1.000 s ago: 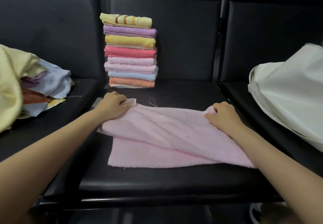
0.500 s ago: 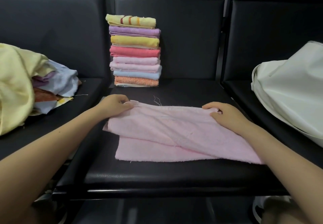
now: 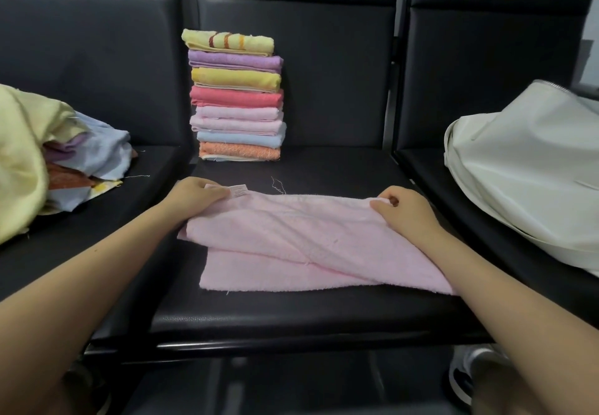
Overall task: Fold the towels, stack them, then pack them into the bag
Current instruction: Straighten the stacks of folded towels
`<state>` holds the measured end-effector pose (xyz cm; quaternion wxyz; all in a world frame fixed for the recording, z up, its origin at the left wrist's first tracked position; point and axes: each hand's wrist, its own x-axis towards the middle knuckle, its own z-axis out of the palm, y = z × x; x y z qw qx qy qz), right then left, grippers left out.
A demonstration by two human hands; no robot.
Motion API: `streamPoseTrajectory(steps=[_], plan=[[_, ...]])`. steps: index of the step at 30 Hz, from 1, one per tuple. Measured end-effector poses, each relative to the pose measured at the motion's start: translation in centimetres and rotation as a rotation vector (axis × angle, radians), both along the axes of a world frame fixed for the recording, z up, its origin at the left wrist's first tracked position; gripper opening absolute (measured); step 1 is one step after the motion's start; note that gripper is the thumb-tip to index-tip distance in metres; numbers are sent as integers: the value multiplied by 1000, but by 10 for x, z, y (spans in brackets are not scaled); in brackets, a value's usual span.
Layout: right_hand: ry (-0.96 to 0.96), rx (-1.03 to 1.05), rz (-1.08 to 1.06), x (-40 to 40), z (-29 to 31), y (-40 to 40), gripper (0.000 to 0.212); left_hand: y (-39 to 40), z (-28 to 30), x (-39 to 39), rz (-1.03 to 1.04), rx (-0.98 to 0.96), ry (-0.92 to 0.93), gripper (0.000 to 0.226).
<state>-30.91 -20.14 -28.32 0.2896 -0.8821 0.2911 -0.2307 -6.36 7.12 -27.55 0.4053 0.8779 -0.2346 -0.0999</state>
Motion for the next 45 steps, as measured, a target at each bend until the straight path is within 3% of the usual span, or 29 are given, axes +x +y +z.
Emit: streamPoseTrajectory(steps=[6, 14, 22, 25, 27, 30, 33, 36, 38, 41, 45], plan=[[-114, 210, 55, -4, 4, -2, 13, -4, -3, 2, 40, 23, -12, 24], [143, -27, 27, 8, 7, -2, 7, 3, 2, 3, -82, 98, -86, 12], [265, -11, -46, 6, 16, 3, 12, 22, 4, -9, -101, 270, -418, 22], [59, 157, -3, 1, 59, 10, 16, 26, 31, -7, -78, 301, -491, 29], [-179, 290, 33, -3, 103, 18, 20, 26, 64, -10, -22, 203, -501, 20], [-435, 452, 68, -7, 163, 35, 16, 24, 119, -28, 57, -166, -391, 12], [-585, 394, 38, -14, 209, 51, 8, 26, 165, -51, 42, -506, -313, 16], [-673, 290, 5, -24, 247, 64, 13, 31, 207, -71, 41, -702, -269, 21], [-712, 335, 5, -31, 270, 72, 16, 36, 234, -82, 29, -822, -169, 25], [-750, 505, 54, -42, 301, 79, 16, 46, 267, -90, 32, -875, -18, 24], [-671, 573, 59, -45, 319, 75, 26, 61, 284, -82, -30, -809, 120, 32]])
